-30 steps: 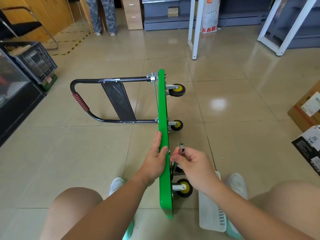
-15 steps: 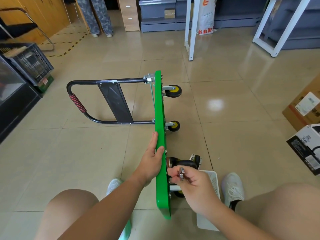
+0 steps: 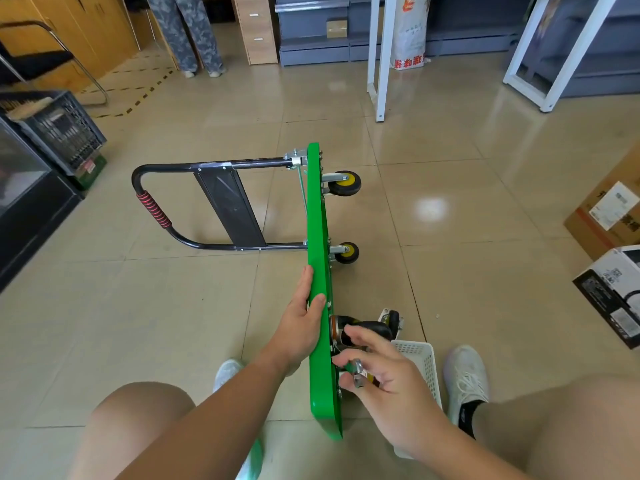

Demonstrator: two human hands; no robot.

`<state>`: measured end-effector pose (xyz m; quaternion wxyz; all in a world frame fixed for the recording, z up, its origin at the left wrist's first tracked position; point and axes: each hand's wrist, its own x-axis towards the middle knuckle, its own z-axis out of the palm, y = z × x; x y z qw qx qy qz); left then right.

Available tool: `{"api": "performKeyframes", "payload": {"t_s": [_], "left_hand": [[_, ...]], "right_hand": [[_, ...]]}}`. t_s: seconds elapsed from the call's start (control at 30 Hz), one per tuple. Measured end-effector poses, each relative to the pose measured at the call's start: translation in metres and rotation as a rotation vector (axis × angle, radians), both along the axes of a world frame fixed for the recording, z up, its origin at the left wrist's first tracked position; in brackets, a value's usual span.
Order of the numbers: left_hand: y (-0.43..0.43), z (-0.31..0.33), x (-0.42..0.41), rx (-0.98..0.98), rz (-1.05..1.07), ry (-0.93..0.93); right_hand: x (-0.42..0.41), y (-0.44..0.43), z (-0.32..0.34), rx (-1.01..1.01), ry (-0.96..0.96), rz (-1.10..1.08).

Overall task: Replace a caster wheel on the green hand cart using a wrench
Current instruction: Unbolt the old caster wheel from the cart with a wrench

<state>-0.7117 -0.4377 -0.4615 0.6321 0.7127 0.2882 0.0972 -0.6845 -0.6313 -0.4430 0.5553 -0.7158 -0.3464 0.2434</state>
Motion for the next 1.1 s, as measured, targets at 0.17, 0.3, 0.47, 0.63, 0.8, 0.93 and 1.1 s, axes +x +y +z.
{"api": "performKeyframes", "payload": {"t_s": [0.17, 0.3, 0.47, 0.63, 0.8, 0.93, 1.1], "left_hand": [[0.0, 0.0, 0.0, -0.004, -0.007, 0.001], [0.001, -0.002, 0.0, 0.008, -0.006, 0.003], [0.001, -0.005, 0.001, 0.005, 0.001, -0.008], [0.001, -0.004, 0.001, 0.013, 0.002, -0.012], [0.001, -0.003, 0.0, -0.005, -0.012, -0.006], [0.001, -0.004, 0.0, -0.014, -0.024, -0.006], [0.0, -0.003, -0.001, -0.013, -0.008, 0.007]], "right_hand": [[-0.002, -0.003, 0.019, -0.15, 0.187, 0.058], [-0.001, -0.003, 0.044, -0.085, 0.649, 0.102], [0.005, 0.007, 0.072, -0.103, 1.091, -0.045], [0.005, 0.02, 0.071, -0.117, 1.206, -0.195], [0.009, 0.015, 0.055, -0.217, 1.337, -0.162], [0.004, 0.002, 0.037, -0.333, 1.322, -0.068], [0.007, -0.006, 0.02, -0.407, 1.267, -0.028]]}}
